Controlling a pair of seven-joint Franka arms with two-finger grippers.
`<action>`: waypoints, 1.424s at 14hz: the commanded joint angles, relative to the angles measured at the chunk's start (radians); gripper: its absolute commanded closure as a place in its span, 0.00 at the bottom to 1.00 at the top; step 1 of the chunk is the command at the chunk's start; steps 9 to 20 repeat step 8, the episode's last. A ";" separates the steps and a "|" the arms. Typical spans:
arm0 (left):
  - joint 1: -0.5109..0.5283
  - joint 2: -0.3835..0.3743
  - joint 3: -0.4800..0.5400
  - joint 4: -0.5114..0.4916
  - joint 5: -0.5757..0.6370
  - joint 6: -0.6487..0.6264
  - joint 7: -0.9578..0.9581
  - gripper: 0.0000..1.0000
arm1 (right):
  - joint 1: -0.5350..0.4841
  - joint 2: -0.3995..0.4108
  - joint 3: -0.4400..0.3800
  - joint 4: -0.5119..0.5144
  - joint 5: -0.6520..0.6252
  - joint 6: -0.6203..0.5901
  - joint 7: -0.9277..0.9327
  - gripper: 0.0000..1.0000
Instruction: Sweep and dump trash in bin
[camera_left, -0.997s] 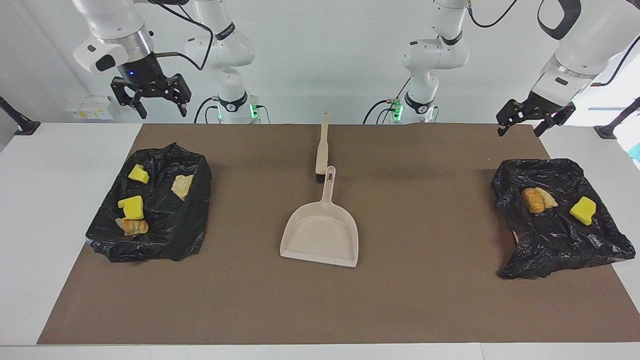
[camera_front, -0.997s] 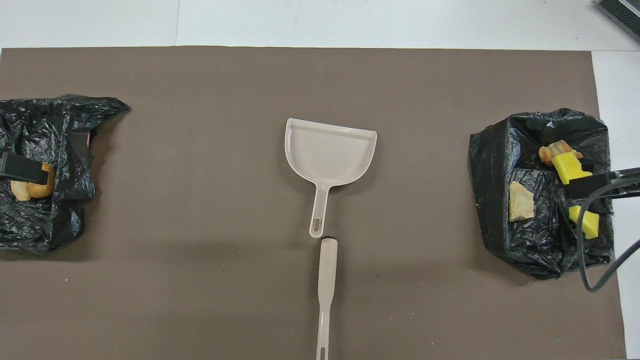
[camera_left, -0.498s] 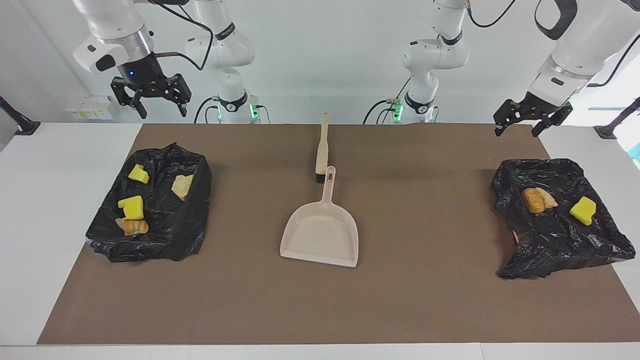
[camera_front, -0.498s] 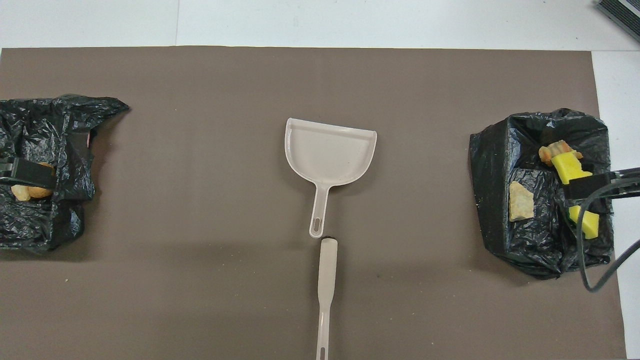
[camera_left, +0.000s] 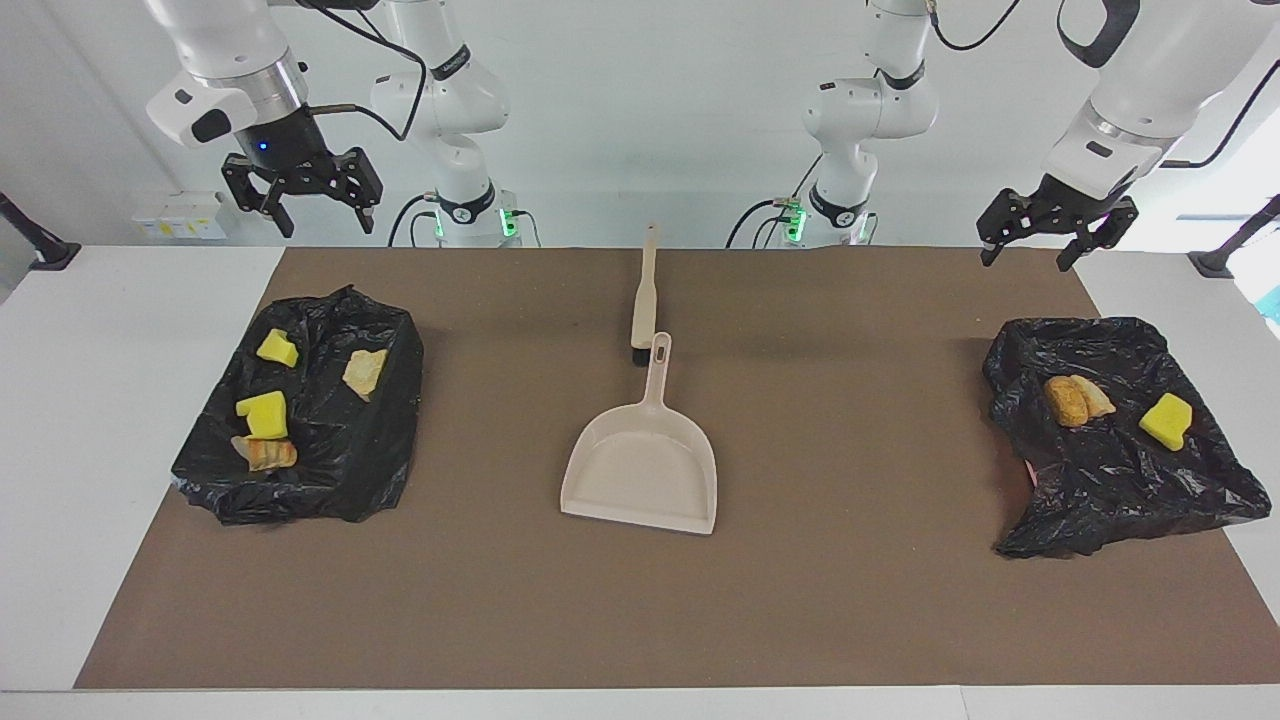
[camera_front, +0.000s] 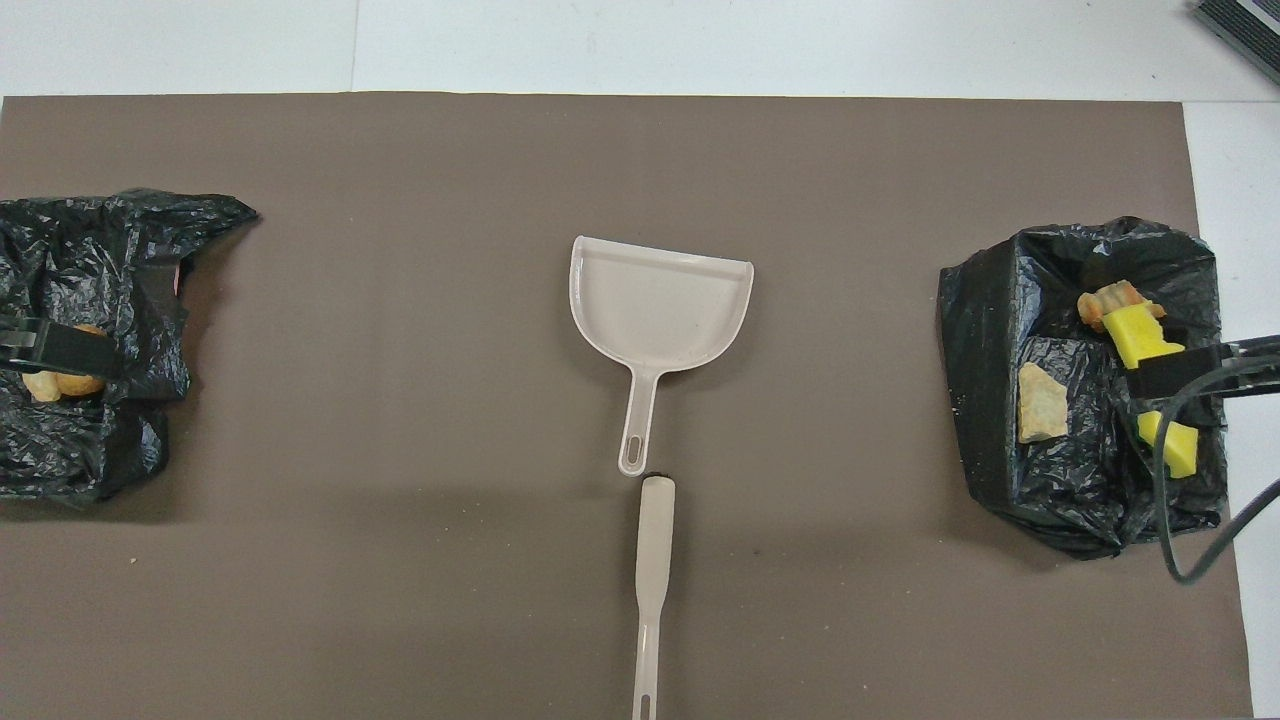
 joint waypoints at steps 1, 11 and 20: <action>-0.009 -0.013 0.007 -0.012 -0.008 0.020 0.006 0.00 | -0.014 -0.014 0.008 -0.015 0.020 0.007 0.009 0.00; -0.007 -0.013 0.007 -0.012 -0.009 0.020 0.010 0.00 | -0.023 -0.014 0.005 -0.015 0.006 0.009 0.010 0.00; -0.007 -0.013 0.007 -0.012 -0.009 0.020 0.010 0.00 | -0.023 -0.014 0.005 -0.015 0.006 0.009 0.010 0.00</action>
